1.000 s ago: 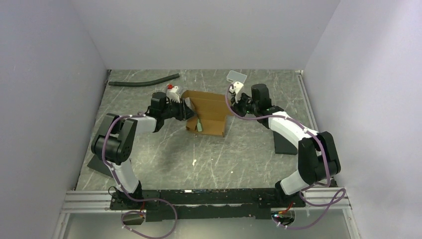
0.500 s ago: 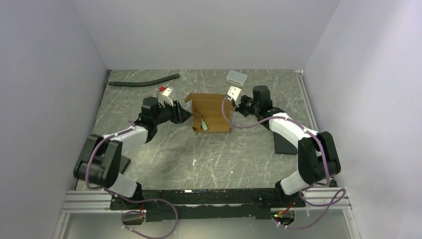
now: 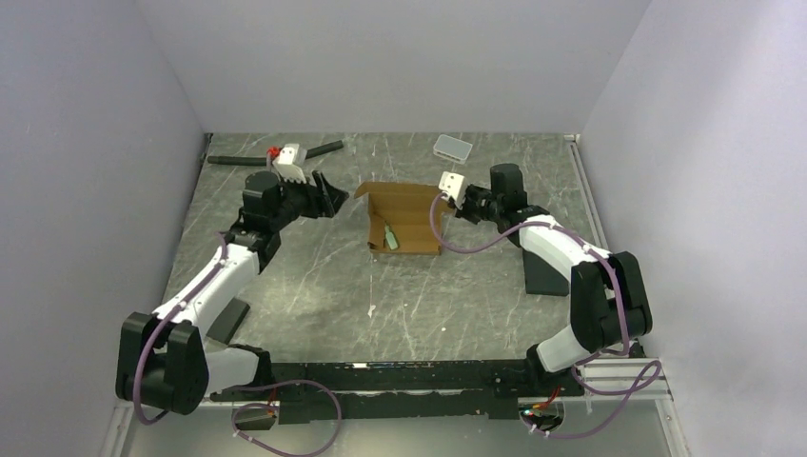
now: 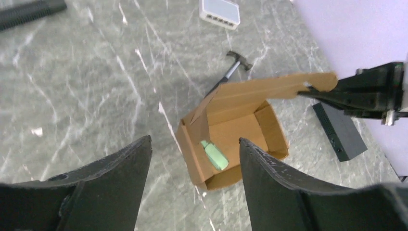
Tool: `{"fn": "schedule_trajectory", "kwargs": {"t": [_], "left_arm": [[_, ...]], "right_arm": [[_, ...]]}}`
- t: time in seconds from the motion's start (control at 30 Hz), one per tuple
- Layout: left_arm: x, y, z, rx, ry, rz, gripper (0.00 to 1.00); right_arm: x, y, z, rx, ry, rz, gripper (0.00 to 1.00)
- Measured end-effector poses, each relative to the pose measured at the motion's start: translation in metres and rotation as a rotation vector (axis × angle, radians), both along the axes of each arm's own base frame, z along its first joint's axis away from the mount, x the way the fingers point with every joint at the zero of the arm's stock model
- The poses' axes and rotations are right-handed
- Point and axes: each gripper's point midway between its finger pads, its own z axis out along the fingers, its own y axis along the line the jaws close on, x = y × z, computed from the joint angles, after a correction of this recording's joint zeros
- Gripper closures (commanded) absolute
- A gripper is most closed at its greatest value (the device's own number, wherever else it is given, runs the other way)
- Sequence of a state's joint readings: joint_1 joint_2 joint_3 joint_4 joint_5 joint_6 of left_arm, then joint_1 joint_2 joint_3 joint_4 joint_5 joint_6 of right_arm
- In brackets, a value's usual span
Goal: Fold the paper box
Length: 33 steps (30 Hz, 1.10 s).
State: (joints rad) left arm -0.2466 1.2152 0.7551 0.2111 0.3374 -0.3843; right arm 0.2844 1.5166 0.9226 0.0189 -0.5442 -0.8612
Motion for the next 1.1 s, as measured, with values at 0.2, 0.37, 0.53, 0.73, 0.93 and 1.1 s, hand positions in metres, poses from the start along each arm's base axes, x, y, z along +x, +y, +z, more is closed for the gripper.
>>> {"fn": "schedule_trajectory", "kwargs": {"t": [0.2,0.37,0.53,0.73,0.93,1.1], "left_arm": [[0.014,-0.012,0.046,0.082,-0.13,-0.131,0.23],[0.012,-0.027,0.047,0.22,-0.258,-0.312,0.21],[0.005,-0.049,0.02,0.327,-0.275,-0.462,0.21],[0.009,-0.077,0.009,0.482,-0.31,-0.526,0.25],[0.028,-0.05,0.014,0.496,-0.231,-0.278,0.23],[-0.013,-0.026,-0.008,0.324,-0.107,-0.13,0.11]], "right_arm": [[-0.005,0.0,-0.002,-0.006,0.016,0.073,1.0],[-0.003,0.008,-0.001,-0.006,0.017,0.143,1.0],[-0.003,0.014,-0.008,-0.004,0.047,0.187,1.0],[0.001,0.018,-0.01,0.002,0.055,0.212,1.0],[0.0,0.019,-0.012,0.007,0.071,0.207,1.0],[0.0,0.018,-0.013,0.011,0.079,0.2,1.0]]}}
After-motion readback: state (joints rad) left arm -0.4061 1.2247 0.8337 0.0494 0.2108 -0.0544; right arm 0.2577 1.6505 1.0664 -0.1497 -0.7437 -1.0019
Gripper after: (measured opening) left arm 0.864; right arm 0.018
